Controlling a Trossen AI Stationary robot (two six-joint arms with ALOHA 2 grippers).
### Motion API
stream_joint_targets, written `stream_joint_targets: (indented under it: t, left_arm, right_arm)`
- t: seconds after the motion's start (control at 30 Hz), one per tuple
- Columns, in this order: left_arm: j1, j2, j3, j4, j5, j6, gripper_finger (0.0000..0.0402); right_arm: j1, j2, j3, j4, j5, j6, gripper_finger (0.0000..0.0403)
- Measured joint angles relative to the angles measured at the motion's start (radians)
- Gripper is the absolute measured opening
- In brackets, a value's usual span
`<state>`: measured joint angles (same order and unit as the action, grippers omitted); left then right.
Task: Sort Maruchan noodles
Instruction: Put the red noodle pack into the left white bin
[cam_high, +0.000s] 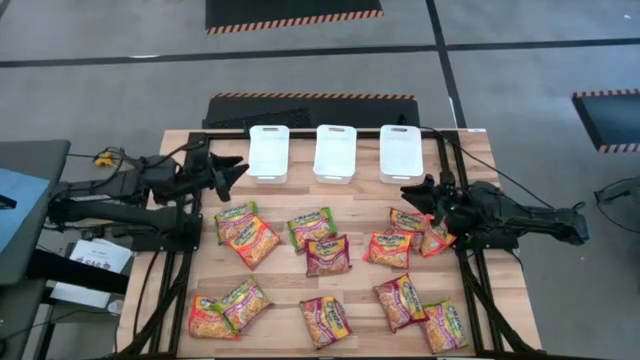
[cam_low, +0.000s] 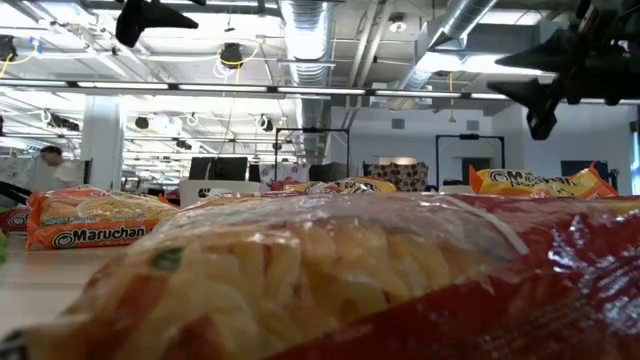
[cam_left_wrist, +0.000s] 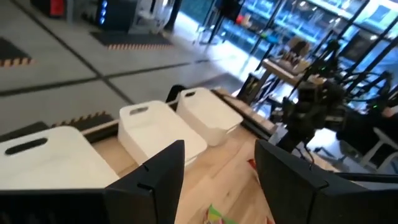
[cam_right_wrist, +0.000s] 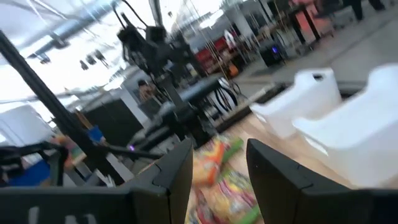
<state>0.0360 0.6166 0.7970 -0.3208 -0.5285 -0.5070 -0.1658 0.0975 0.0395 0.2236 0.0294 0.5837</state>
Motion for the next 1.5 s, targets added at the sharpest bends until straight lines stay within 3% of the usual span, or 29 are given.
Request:
stream_joint_targets:
  t: [0.17,0.5,1.0,1.5]
  left_arm:
    - [0.000,0.079,0.073,-0.051,0.031,-0.029,0.0182]
    - [0.000,0.259,0.111,0.020,0.126,-0.029,0.0182]
    - [0.000,0.552,0.111,0.279,0.299,0.012,0.0182]
    - [0.000,0.827,0.111,0.377,0.450,0.101,0.0182]
  right_arm:
    - [0.000,0.000,0.000,0.038,0.001,-0.038,0.0175]
    - [0.000,0.000,0.001,0.105,0.002,-0.042,0.0175]
    - [0.000,0.000,0.001,0.094,0.002,-0.042,0.0175]
    - [0.000,0.000,0.002,0.051,0.001,-0.042,0.0175]
